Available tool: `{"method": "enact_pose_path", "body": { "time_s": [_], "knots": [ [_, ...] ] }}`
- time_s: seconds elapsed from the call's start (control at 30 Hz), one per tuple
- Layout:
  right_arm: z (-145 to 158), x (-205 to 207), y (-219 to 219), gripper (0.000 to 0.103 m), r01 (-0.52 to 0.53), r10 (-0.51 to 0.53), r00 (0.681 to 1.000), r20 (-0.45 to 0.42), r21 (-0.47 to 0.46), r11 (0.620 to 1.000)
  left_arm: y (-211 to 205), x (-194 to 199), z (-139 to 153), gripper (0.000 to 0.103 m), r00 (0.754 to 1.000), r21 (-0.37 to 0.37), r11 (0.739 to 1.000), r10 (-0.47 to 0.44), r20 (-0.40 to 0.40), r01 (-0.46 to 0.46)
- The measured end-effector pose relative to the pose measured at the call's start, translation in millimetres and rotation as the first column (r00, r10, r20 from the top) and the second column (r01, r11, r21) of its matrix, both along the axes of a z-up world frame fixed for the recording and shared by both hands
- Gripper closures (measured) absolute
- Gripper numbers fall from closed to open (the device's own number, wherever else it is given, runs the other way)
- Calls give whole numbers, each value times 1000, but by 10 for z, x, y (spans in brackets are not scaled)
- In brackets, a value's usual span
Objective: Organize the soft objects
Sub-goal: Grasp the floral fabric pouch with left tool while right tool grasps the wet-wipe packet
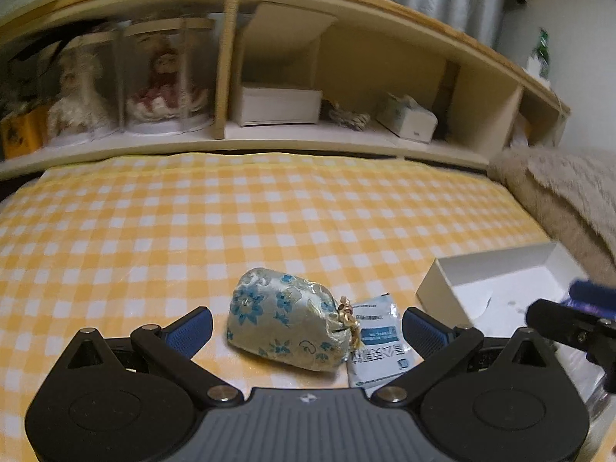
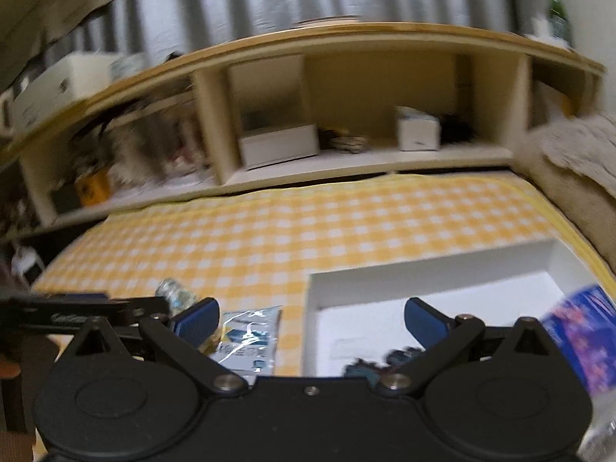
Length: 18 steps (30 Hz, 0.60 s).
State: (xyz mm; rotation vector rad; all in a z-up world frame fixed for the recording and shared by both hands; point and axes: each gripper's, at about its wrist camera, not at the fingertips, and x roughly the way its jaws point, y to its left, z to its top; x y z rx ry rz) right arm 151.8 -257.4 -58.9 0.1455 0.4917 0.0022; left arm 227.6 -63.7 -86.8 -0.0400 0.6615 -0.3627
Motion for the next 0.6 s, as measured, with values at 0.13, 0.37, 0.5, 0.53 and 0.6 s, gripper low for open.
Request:
{"method": "enact_pose_path", "body": {
  "time_s": [0.13, 0.37, 0.5, 0.53, 0.6],
  "knots": [
    [-70, 127, 93, 0, -76, 76, 997, 2, 10, 997, -74, 94, -108, 0, 997, 66, 996, -60, 47, 57],
    [-215, 370, 270, 16, -158, 161, 985, -63, 40, 987, -41, 297, -262, 4, 991, 73, 991, -115, 62, 111],
    [-325, 462, 364, 22, -189, 190, 975, -116, 27, 982, 7, 390, -374, 13, 991, 49, 991, -130, 41, 128],
    [-352, 489, 390, 24, -193, 193, 972, -133, 16, 981, 5, 415, -404, 14, 991, 45, 990, -134, 30, 133],
    [-408, 539, 441, 27, -196, 194, 969, -156, -2, 981, 1, 456, -452, 18, 989, 32, 989, -146, 18, 146]
  ]
}}
